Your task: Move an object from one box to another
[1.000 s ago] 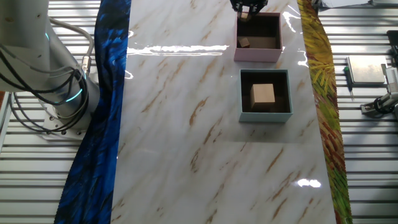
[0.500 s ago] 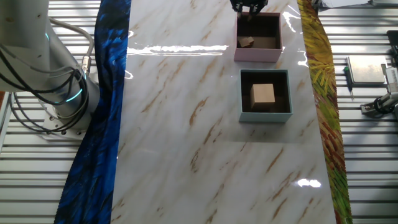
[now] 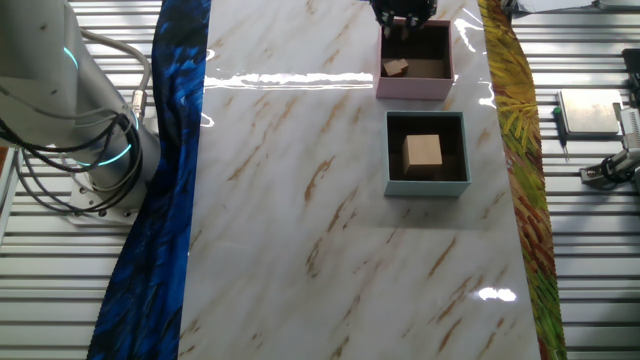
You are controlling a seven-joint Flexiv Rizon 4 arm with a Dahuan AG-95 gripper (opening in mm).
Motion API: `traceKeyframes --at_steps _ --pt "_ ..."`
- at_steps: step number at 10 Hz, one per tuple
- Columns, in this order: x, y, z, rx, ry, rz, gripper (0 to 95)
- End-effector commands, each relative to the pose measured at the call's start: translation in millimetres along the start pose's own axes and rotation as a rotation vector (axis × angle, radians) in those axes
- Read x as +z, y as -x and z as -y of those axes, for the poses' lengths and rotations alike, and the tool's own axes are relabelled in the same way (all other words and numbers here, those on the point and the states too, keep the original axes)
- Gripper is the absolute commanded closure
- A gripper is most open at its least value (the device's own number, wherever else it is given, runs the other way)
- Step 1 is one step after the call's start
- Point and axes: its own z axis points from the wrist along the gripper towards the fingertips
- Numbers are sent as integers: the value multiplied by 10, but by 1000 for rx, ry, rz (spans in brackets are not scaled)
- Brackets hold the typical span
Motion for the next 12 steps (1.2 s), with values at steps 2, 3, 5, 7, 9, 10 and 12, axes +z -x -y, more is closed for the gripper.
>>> traceKeyframes --at_steps 2,3,5,7,9,10,12 --pt "-21 -39 -2 -30 4 -11 950" --pt "-21 -39 -2 -12 1 -21 950" --pt "-21 -39 -2 0 6 -25 950" --pt "-21 -39 -2 71 13 -28 950" --pt "-21 -39 -2 104 28 -30 950" --pt "-21 -39 -2 108 27 -32 950" --pt "-59 -166 35 80 14 -70 950"
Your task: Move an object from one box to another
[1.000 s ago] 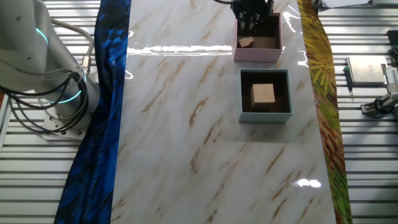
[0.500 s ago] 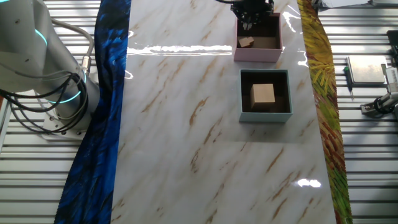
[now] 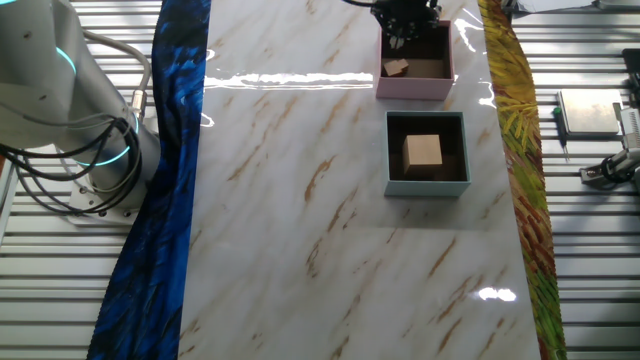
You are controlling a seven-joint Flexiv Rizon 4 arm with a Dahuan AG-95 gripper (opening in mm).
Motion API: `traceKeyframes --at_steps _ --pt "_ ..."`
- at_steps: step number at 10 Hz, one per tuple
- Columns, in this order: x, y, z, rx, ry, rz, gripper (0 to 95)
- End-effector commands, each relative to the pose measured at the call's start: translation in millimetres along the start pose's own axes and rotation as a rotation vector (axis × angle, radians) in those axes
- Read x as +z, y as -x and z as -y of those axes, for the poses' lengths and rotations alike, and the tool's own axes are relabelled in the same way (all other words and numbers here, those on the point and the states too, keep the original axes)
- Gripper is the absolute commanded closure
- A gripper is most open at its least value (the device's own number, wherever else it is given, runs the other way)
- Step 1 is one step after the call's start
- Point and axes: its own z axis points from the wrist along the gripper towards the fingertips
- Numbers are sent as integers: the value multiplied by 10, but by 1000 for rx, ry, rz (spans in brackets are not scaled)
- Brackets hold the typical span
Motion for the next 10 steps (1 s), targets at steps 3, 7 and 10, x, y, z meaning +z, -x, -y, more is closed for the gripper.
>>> traceKeyframes --at_steps 3,7,10 --pt "-76 -525 305 -98 -7 -15 950" --pt "-120 -926 544 -162 -5 -20 950" --pt "-120 -926 544 -145 8 -9 950"
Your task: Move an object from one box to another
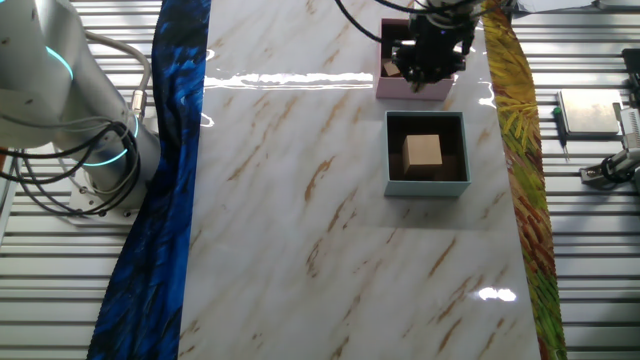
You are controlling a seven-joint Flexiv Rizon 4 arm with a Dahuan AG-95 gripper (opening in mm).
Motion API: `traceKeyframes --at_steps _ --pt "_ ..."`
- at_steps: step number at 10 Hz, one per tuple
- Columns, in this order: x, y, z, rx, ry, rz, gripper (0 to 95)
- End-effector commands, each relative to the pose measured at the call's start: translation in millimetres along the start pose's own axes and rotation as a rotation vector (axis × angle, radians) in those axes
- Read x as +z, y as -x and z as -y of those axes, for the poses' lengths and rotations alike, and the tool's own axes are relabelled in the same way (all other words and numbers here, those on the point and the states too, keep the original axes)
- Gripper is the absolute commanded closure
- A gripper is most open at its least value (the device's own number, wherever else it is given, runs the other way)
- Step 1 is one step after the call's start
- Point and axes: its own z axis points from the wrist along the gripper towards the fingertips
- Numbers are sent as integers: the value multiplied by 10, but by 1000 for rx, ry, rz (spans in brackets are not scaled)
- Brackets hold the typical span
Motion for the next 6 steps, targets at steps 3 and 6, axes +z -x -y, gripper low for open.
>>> traceKeyframes --at_steps 3,6 --pt "3 8 7 123 9 27 760" --pt "55 -37 53 125 11 36 760"
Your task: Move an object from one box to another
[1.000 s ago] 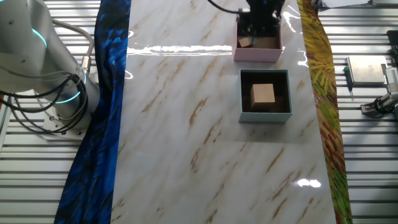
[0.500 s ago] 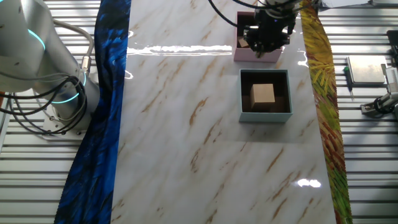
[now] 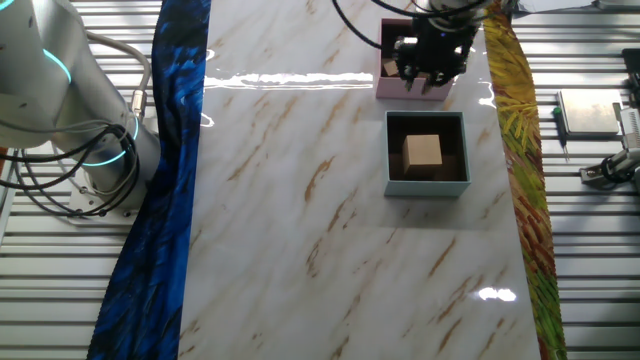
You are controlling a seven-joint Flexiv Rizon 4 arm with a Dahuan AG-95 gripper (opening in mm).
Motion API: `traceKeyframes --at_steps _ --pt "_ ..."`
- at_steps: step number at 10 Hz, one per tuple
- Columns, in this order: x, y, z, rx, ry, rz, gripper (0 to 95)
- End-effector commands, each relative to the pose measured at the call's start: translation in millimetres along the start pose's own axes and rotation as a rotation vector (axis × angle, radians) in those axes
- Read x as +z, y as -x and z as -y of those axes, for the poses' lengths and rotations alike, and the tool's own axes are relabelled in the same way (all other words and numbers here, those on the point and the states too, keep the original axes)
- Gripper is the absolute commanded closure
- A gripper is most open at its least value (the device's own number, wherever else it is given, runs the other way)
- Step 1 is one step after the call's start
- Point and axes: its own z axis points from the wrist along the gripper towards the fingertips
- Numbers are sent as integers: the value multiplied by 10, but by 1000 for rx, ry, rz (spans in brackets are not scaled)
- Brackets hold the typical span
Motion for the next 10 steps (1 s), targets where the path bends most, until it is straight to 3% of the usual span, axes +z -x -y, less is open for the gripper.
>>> traceKeyframes --at_steps 1,6,7,10 --pt "68 -149 129 -31 4 15 760" --pt "86 -667 515 -152 0 11 760" --pt "92 -725 528 -158 0 9 760" --pt "92 -725 528 -156 0 -6 760"
